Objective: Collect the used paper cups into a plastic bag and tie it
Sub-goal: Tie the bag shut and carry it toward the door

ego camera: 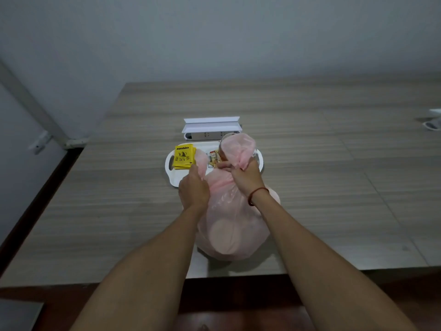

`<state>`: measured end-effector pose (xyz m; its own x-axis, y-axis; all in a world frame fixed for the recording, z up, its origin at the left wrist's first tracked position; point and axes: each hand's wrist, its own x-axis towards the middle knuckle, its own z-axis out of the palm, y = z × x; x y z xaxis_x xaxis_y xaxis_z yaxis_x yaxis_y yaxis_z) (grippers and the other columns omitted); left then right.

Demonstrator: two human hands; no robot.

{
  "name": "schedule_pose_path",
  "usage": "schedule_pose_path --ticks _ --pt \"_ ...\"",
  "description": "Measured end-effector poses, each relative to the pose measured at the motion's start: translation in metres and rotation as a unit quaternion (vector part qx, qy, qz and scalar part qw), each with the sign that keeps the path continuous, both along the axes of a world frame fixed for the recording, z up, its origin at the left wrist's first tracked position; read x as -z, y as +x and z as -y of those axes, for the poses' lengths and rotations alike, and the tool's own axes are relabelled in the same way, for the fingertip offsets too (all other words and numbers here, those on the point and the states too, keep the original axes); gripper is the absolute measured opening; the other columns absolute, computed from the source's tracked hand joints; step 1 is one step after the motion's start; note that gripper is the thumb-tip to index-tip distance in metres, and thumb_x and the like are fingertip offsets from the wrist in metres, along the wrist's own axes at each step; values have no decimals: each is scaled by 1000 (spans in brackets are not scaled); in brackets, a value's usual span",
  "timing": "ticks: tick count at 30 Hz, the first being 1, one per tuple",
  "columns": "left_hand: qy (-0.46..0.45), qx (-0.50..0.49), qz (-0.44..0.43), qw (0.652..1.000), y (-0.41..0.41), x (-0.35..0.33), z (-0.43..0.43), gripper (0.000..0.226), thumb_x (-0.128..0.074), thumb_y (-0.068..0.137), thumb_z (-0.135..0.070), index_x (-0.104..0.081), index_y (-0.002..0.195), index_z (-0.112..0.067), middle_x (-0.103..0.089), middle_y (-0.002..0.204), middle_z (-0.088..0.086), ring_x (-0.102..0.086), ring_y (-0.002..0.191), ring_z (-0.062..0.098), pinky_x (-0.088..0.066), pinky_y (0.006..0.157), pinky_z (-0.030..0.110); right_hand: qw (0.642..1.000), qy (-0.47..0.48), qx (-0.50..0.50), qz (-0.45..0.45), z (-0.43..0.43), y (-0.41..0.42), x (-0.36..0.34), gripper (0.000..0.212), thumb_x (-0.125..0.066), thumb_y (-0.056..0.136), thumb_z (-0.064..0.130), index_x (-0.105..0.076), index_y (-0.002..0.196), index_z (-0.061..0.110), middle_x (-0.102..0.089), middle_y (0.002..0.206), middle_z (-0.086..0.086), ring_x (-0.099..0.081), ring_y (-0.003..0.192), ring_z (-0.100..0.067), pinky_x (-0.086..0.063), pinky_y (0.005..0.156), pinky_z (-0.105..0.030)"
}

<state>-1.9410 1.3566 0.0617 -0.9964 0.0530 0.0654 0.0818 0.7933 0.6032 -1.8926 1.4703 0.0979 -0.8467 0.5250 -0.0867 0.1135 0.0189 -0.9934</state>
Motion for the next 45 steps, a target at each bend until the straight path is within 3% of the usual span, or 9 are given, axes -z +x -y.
schedule_pose_path --ticks 5,8,14,20,23,29,32,37,45 --pt "-54 34 -2 998 -3 9 2 25 -48 91 -8 -54 115 -7 -68 108 19 -60 103 40 -42 89 40 972 -228 57 -28 5 4 -5 36 -43 74 -13 -72 72 8 -76 68 -2 -70 70 -16 -57 78 -29" --pt "179 -110 128 969 -15 2 1 39 -46 86 1 -56 123 -6 -65 115 17 -61 103 37 -52 85 40 952 -299 63 -21 6 11 2 26 -32 79 -10 -52 78 6 -68 71 -14 -50 39 -11 -42 49 -25" --pt "541 -201 209 789 -21 -23 -4 63 -40 68 14 -53 129 2 -72 65 1 -66 68 12 -54 63 23 990 34 -39 129 13 7 30 24 -38 95 25 -58 102 14 -56 72 -1 -50 67 -16 -38 58 -23" --pt "422 -125 38 897 -12 -38 -13 31 -39 79 1 -47 108 -7 -54 86 1 -61 85 31 -54 78 46 956 220 -85 174 27 -4 36 38 -41 96 25 -58 121 3 -64 118 -21 -59 111 -36 -48 93 -39" --pt "519 -155 63 838 -18 -41 -16 54 -34 72 9 -48 121 -6 -58 79 9 -62 58 22 -55 58 38 963 209 -62 159 28 -6 35 37 -42 94 22 -56 124 6 -65 116 -16 -61 107 -31 -49 91 -36" --pt "397 -62 98 910 -36 -34 0 34 -34 83 -9 -56 106 3 -39 58 10 -32 43 18 -28 39 25 968 -228 56 87 3 -1 35 9 -61 87 17 -64 80 12 -56 50 2 -50 42 -9 -45 55 -22" --pt "286 56 83 953 -32 -31 -2 31 -31 87 -19 -48 67 -3 -32 61 16 -28 58 30 -30 56 42 973 -215 65 48 -2 -7 26 21 -66 84 34 -52 78 19 -35 46 7 -31 37 -6 -31 40 -16" --pt "254 116 152 948 -18 -18 -9 36 -23 84 -38 -44 60 -24 -51 65 1 -47 66 20 -47 68 45 993 -43 -7 106 9 -17 14 41 -25 96 42 -43 66 22 -27 50 4 -26 35 -6 -23 36 -18" --pt "362 184 280 870 -20 -21 3 25 -49 94 -5 -65 75 -9 -58 53 -7 -48 49 4 -45 50 17 995 -26 28 92 3 -18 19 34 -60 86 12 -55 53 14 -52 55 -3 -44 47 -11 -36 45 -18"
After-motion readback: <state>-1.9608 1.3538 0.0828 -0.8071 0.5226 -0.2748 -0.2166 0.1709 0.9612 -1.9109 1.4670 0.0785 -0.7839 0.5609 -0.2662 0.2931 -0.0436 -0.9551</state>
